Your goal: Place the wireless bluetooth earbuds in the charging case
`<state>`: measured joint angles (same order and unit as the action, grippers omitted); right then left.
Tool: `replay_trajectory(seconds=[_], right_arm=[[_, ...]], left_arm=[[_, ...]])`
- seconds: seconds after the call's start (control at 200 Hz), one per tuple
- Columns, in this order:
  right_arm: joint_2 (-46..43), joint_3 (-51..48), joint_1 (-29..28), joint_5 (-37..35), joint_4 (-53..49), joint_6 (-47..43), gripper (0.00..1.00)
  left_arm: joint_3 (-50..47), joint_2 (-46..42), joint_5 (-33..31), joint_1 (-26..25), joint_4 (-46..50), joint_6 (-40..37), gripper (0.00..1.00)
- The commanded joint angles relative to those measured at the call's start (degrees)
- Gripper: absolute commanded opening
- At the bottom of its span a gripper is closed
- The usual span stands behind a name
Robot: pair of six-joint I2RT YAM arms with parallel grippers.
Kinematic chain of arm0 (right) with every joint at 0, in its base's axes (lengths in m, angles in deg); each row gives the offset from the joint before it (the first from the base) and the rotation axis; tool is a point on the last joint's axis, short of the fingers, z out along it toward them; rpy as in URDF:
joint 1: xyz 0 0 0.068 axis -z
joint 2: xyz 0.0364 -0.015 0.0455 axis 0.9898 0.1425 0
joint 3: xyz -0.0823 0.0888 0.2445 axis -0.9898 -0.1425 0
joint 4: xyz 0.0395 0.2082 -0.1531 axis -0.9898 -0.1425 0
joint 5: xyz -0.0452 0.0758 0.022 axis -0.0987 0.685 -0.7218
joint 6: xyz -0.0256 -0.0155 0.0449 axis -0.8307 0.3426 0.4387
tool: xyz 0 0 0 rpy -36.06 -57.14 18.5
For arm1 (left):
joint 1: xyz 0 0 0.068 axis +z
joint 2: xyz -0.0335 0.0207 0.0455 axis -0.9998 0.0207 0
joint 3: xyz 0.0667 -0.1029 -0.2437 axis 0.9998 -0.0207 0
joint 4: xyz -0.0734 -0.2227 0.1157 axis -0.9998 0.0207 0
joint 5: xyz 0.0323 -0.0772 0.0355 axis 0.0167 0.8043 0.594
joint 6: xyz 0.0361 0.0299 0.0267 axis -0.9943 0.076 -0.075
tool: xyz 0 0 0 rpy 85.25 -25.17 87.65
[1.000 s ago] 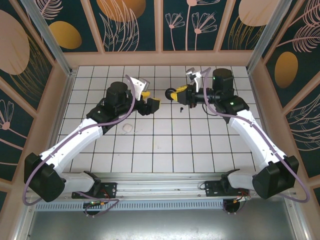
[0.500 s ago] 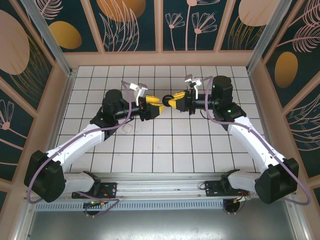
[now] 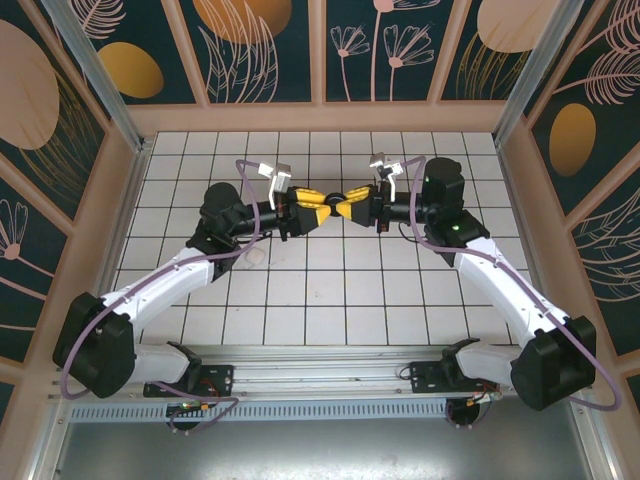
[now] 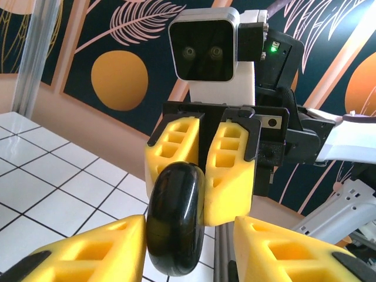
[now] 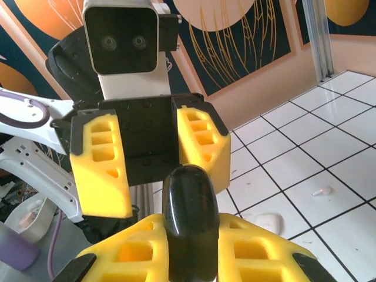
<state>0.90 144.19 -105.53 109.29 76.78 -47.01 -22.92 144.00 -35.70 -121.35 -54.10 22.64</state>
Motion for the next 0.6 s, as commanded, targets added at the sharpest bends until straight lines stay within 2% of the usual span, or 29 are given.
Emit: replay_trajectory(seconds=[0.0, 0.14, 0.345, 0.596], right_arm=[[-0.8, -1.3, -0.5, 1.4, 6.7, 3.2, 0.09], [-0.7, -1.1, -0.6, 1.8, 7.8, 4.1, 0.09], [-0.6, -1.9, -0.9, 1.7, 11.5, 6.9, 0.09], [0.7, -1.4, -1.8, 1.8, 13.2, 8.0, 0.09]], left_arm=[[-0.7, 1.2, 1.5, -0.2, -5.0, 2.1, 0.41], [-1.4, 2.1, 0.9, -0.2, -7.1, 3.6, 0.44], [-1.4, 3.7, 2.4, -0.2, -11.9, 7.3, 0.43], [-0.6, 3.6, 2.3, -0.2, -14.2, 8.2, 0.31]])
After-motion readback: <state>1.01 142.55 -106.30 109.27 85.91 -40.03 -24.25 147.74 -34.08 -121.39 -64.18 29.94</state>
